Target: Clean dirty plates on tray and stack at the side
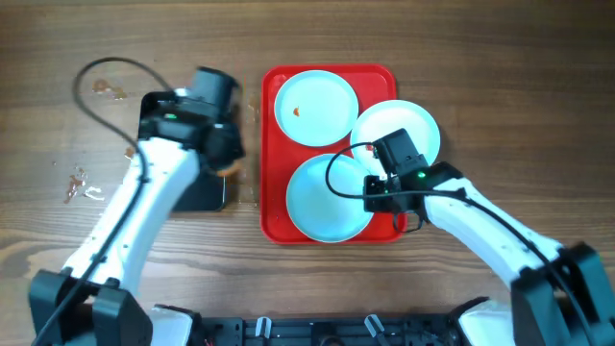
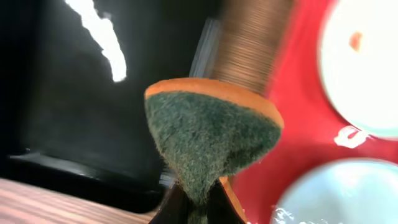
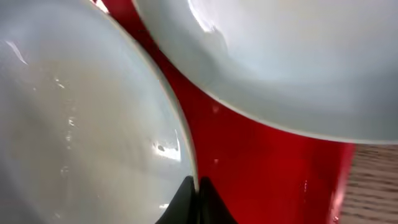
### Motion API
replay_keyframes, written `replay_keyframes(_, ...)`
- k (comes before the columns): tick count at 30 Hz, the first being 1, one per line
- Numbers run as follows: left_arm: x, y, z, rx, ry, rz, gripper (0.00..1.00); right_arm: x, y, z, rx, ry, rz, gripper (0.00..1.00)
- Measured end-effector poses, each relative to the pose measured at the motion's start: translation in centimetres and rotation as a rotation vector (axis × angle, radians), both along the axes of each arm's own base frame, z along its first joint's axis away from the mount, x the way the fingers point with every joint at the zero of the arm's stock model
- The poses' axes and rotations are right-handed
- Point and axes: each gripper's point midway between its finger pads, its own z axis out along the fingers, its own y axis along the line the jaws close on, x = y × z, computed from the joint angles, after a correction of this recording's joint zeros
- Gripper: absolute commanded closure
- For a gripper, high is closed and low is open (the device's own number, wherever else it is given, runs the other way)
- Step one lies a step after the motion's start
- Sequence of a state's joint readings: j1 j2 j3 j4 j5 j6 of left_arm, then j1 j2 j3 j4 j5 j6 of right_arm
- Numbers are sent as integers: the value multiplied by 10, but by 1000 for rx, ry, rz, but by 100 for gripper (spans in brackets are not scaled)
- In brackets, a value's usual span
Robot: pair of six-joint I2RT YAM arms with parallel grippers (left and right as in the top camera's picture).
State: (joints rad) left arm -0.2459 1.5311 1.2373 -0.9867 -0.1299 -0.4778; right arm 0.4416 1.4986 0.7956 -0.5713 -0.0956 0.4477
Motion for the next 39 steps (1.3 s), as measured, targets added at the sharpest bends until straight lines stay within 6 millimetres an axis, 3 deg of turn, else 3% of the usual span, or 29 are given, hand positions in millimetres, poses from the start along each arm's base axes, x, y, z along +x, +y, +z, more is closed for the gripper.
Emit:
replay_keyframes(4,8,55,-6,21,-7,95,96,6,-1,26,6,-80,26,96)
replay_keyframes(7,5,91,-25,33,-5,169,96,11,-3,42,-1,-132,38,96)
replay_keyframes(8,-2,105,-42,36,7,199,96,12,-7,51,-26,-156,37,96)
replay_keyframes(11,-16,114,-66,39,32,221,93,12,-20,61,-109,-188,37,96)
replay_keyframes(14,-29,113,-86,41,63,214,44,12,-25,72,-202,-231,59,96)
replay_keyframes(15,-31,113,-89,42,65,211,0,13,-23,77,-223,-252,71,96)
replay_keyframes(25,-32,113,-92,43,66,207,0,1,22,119,-528,-565,293,96)
replay_keyframes(33,-32,113,-92,43,65,207,0,6,53,179,-701,-909,317,96)
replay_keyframes(39,-32,113,-92,43,65,207,0,14,57,220,-855,-1048,315,96)
